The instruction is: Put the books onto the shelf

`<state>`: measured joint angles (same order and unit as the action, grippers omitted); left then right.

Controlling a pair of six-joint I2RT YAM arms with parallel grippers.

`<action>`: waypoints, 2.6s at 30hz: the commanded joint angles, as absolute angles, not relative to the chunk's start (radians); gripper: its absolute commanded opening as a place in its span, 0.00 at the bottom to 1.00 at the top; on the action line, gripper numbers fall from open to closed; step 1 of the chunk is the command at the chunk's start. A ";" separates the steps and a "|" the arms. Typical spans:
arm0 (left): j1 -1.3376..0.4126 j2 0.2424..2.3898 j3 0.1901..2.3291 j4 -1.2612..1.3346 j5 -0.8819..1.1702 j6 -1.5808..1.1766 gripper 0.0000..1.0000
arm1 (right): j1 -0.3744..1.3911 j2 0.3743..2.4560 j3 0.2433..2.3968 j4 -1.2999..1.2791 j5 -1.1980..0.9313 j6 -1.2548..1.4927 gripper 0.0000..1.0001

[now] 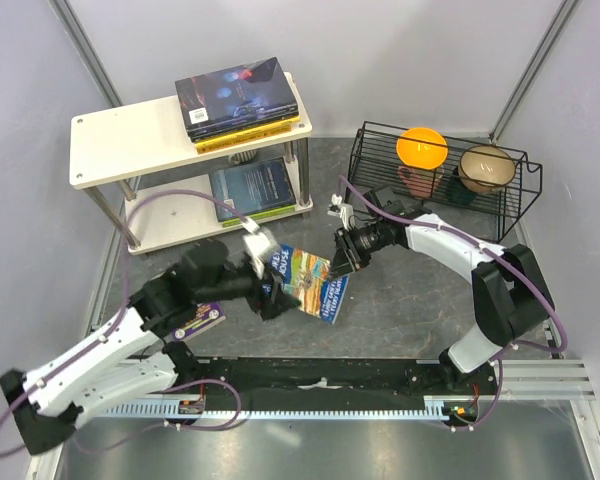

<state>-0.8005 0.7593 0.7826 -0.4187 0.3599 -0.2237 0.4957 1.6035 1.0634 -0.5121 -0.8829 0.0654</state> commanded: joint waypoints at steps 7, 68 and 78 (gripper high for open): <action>-1.175 0.770 0.548 -0.192 0.066 0.754 0.91 | 0.474 1.582 1.154 -0.704 -1.181 -0.112 0.00; -0.627 1.187 0.793 0.327 -0.399 1.153 0.02 | 0.199 1.332 1.109 -0.483 -0.857 -0.163 0.84; -0.586 1.371 0.716 0.528 -0.339 1.178 0.07 | 0.186 1.328 1.106 -0.480 -0.867 -0.160 0.84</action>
<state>-0.5907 1.3560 0.7315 0.2897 -0.3676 1.1278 0.1951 1.3560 1.1099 -0.5137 -0.8345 -0.1600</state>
